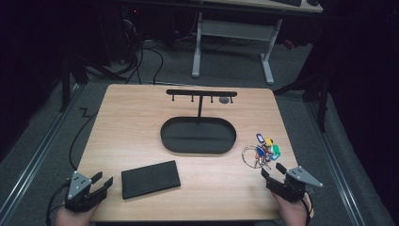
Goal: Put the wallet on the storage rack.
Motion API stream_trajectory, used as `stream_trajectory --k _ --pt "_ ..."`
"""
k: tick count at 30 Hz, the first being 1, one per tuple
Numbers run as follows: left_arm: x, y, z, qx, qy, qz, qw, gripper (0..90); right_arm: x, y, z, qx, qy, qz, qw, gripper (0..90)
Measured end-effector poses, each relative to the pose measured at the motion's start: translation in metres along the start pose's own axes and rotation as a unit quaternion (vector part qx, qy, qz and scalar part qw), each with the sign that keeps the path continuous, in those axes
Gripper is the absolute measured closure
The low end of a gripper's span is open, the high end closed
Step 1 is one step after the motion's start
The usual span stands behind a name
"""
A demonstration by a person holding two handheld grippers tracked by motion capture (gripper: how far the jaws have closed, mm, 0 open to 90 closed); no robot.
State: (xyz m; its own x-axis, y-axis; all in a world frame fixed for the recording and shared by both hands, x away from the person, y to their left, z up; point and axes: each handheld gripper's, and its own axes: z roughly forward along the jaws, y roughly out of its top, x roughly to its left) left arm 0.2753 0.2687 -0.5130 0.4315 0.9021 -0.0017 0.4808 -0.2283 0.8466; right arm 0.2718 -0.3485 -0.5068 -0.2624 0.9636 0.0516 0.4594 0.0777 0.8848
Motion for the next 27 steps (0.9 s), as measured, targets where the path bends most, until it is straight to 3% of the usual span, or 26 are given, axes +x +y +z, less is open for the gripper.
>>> stream_trajectory --k 6,12,15,20,27 --pt "-0.006 0.002 0.006 0.01 -0.002 0.026 0.9996 55.9 0.006 -0.001 0.002 0.004 0.001 -0.026 0.9996 33.6" --pt "-0.01 0.0 0.008 0.025 -0.006 0.034 0.9991 61.0 0.002 -0.002 0.001 0.005 0.004 -0.024 0.9997 33.2" --pt "-0.011 -0.002 0.007 0.028 -0.015 0.039 0.9987 69.4 0.002 -0.001 0.001 0.003 0.006 -0.024 0.9997 33.3" --pt "-0.017 -0.003 0.009 0.047 -0.027 0.065 0.9964 82.7 0.002 0.002 0.004 0.001 0.009 -0.024 0.9997 33.3" --pt "-0.03 -0.008 0.011 0.071 -0.03 0.1 0.992 86.4 0.003 0.003 0.01 0.007 0.02 -0.022 0.9995 33.5"
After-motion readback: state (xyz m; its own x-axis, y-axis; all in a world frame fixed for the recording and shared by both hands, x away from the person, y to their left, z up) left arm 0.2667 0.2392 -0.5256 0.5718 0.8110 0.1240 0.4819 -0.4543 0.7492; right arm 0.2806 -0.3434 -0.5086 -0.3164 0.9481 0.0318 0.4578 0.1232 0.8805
